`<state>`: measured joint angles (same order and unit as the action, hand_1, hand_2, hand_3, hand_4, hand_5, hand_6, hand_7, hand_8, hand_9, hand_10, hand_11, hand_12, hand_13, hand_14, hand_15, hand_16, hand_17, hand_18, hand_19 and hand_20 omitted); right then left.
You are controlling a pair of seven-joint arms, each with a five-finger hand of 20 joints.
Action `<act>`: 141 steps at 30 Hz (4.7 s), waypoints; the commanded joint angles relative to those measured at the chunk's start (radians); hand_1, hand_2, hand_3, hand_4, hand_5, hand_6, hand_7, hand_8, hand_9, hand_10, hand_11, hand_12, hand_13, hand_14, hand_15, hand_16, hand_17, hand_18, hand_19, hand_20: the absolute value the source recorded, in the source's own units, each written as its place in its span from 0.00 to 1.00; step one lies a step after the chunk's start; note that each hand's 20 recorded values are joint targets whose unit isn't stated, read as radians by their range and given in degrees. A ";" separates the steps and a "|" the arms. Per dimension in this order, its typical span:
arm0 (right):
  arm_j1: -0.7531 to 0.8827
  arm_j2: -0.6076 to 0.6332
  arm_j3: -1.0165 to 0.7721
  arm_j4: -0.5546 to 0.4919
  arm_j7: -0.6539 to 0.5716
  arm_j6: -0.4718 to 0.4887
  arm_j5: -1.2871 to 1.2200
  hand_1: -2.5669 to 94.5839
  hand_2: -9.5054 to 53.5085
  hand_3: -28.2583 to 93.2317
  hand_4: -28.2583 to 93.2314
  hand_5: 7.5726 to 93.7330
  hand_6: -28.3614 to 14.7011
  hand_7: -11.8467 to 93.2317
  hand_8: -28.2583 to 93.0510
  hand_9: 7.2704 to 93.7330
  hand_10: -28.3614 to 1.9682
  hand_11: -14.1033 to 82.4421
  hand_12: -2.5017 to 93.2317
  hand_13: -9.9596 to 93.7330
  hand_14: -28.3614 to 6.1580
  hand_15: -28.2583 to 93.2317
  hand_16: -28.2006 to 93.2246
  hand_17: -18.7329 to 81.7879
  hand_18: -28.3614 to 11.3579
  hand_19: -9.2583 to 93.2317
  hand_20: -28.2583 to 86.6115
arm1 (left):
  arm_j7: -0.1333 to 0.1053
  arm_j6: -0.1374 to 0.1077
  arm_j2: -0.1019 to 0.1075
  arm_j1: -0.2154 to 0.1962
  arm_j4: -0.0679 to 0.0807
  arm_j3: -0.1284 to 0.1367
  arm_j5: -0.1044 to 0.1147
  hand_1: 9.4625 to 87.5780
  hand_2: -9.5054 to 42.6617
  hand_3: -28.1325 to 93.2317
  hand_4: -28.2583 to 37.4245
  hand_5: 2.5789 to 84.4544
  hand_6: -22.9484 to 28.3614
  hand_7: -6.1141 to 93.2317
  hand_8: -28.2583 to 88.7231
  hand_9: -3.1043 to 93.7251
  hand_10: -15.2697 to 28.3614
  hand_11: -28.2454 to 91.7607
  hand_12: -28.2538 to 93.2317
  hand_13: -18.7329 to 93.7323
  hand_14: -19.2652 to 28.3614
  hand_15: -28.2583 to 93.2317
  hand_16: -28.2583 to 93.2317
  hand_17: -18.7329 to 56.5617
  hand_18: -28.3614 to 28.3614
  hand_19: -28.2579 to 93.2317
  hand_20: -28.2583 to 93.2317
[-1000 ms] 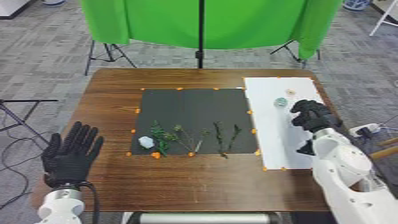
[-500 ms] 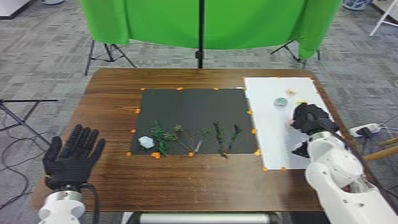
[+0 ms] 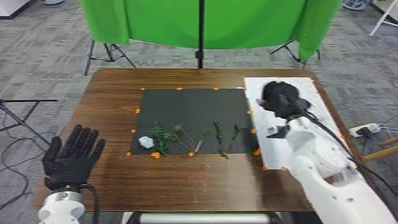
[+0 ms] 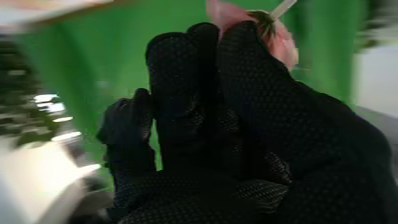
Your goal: Arrange flowers
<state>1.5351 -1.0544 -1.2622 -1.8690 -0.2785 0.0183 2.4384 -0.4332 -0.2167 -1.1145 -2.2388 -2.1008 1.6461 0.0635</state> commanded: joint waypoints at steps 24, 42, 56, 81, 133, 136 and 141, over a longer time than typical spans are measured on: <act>-0.465 -0.505 0.419 0.547 0.438 0.242 0.518 0.64 0.00 0.85 0.00 0.68 0.68 0.65 0.20 0.81 0.60 0.37 0.48 0.71 0.61 0.69 0.55 0.47 0.16 0.94 0.70 | -0.021 0.032 0.088 0.098 0.022 -0.106 0.000 0.22 0.46 0.86 0.00 0.55 0.66 0.22 0.16 0.42 0.72 0.44 0.32 0.42 0.75 0.56 0.17 0.14 0.75 0.53 0.34; -0.450 -0.531 0.438 0.556 0.374 0.260 0.531 0.63 0.00 0.85 0.00 0.65 0.67 0.54 0.14 0.76 0.59 0.34 0.44 0.68 0.60 0.71 0.54 0.46 0.15 0.94 0.72 | -0.020 0.036 0.096 0.129 0.032 -0.119 -0.007 0.22 0.46 0.86 0.00 0.55 0.66 0.22 0.16 0.43 0.72 0.44 0.32 0.43 0.75 0.56 0.17 0.14 0.75 0.53 0.34; -0.447 -0.516 0.440 0.538 0.310 0.268 0.471 0.62 0.00 0.86 0.00 0.64 0.68 0.38 0.10 0.74 0.59 0.32 0.43 0.66 0.56 0.75 0.54 0.46 0.14 0.94 0.71 | -0.024 0.030 0.087 0.122 0.031 -0.116 0.005 0.22 0.47 0.87 0.00 0.55 0.66 0.23 0.16 0.43 0.72 0.44 0.32 0.43 0.74 0.56 0.17 0.14 0.75 0.53 0.34; -0.425 -0.429 0.438 0.418 0.184 0.373 0.250 0.47 0.00 0.95 0.00 0.47 0.59 0.32 0.10 0.52 0.40 0.41 0.21 0.60 0.42 0.83 0.41 0.44 0.12 0.93 0.69 | 0.003 0.007 0.040 0.100 0.024 -0.096 0.017 0.22 0.47 0.87 0.00 0.56 0.66 0.23 0.16 0.43 0.72 0.45 0.32 0.43 0.74 0.56 0.17 0.14 0.75 0.53 0.34; 0.166 0.097 -0.220 0.176 -0.243 0.038 0.031 0.66 0.00 0.81 0.00 0.74 0.68 0.47 0.18 0.87 0.61 0.29 0.44 0.76 0.63 0.58 0.54 0.47 0.18 0.87 0.56 | -0.014 -0.019 0.002 0.002 -0.007 -0.023 -0.018 0.22 0.46 0.87 0.00 0.56 0.66 0.23 0.16 0.43 0.72 0.45 0.32 0.43 0.74 0.56 0.17 0.14 0.75 0.53 0.34; 0.171 0.107 -0.213 0.137 -0.251 -0.004 0.035 0.67 0.00 0.81 0.00 0.78 0.67 0.50 0.19 0.89 0.61 0.31 0.47 0.77 0.61 0.59 0.54 0.47 0.18 0.88 0.57 | -0.018 -0.015 0.002 -0.001 -0.008 -0.021 -0.016 0.22 0.46 0.87 0.00 0.56 0.66 0.23 0.16 0.43 0.72 0.45 0.32 0.43 0.74 0.56 0.17 0.14 0.75 0.53 0.34; 0.166 0.144 -0.168 0.010 -0.245 -0.022 0.061 0.66 0.00 0.82 0.00 0.77 0.66 0.50 0.20 0.89 0.60 0.30 0.47 0.76 0.62 0.60 0.54 0.48 0.17 0.88 0.57 | -0.023 -0.009 0.007 -0.009 -0.011 -0.011 -0.022 0.22 0.46 0.87 0.00 0.56 0.66 0.23 0.16 0.43 0.72 0.45 0.32 0.43 0.74 0.56 0.17 0.14 0.75 0.53 0.34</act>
<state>1.6927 -0.9496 -1.4740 -1.7203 -0.5263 0.0191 2.4690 -0.4557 -0.2364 -1.1024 -2.2227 -2.1146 1.6291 0.0436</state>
